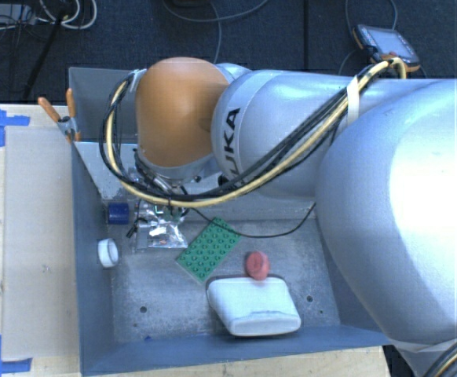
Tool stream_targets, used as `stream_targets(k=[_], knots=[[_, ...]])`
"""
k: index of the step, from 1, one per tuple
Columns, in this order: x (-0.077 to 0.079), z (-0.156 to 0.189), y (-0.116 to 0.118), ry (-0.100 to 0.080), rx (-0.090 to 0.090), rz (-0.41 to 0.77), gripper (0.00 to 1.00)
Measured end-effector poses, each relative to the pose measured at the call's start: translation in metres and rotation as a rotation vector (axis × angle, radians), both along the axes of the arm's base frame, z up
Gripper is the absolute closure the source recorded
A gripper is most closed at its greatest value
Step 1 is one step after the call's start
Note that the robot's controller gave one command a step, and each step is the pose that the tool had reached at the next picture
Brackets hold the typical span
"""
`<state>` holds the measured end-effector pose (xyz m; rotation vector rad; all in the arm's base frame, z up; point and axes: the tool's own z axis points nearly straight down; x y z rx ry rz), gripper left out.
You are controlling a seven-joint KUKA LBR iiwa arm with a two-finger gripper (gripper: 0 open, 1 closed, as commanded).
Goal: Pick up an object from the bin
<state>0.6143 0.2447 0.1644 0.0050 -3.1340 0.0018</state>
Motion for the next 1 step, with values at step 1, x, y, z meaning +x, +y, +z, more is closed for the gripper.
stream_targets(k=[1], knots=[[-0.0066,-0.0794,-0.0748,0.0,-0.004,0.109,0.0]])
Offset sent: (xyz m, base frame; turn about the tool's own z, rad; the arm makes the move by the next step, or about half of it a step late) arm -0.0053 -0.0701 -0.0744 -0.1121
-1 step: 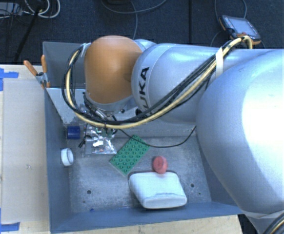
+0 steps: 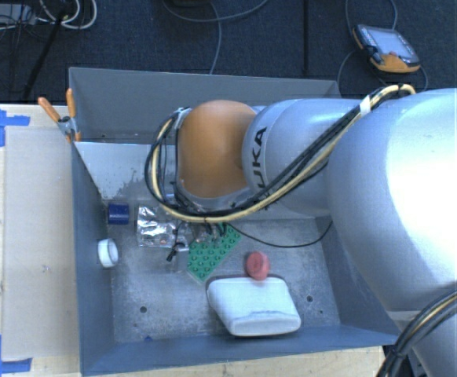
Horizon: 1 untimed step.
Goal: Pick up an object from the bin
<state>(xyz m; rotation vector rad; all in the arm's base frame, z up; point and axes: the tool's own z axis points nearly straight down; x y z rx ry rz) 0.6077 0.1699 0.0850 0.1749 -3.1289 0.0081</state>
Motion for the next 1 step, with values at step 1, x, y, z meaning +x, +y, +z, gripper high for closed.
stream_targets(k=[1], knots=[[-0.0202,-0.0134,-0.1233,-0.013,0.006,0.194,0.0]])
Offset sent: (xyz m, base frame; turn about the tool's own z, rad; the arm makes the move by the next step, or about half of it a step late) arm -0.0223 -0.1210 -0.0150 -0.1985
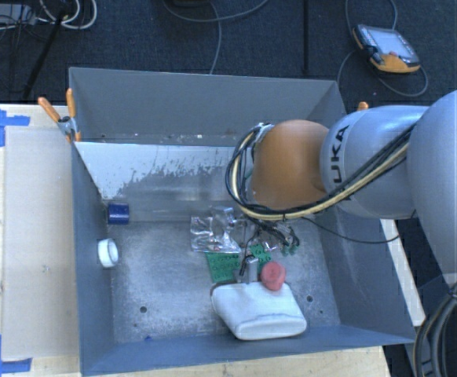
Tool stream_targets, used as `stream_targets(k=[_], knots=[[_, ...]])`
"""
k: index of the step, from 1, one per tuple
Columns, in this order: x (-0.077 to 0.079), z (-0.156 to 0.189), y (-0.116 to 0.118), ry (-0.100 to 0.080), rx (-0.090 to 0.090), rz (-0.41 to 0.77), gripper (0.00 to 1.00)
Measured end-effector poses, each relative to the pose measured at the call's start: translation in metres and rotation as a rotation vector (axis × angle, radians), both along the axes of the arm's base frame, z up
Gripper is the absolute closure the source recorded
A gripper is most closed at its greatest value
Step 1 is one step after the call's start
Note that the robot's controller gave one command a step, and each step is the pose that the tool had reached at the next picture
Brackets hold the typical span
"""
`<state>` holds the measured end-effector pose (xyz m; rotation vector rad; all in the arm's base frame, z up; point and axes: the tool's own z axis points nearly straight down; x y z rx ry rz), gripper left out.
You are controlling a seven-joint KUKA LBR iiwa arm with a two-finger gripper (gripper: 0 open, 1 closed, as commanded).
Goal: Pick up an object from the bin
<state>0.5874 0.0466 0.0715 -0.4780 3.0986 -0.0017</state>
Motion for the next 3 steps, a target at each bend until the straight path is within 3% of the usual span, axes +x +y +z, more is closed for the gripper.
stream_targets(k=[1,2,3], knots=[[0.002,0.003,0.003,-0.004,0.003,-0.001,1.0],[-0.085,0.009,0.018,0.009,0.0,0.197,1.0],[-0.048,0.194,0.019,-0.004,0.0,0.186,1.0]])
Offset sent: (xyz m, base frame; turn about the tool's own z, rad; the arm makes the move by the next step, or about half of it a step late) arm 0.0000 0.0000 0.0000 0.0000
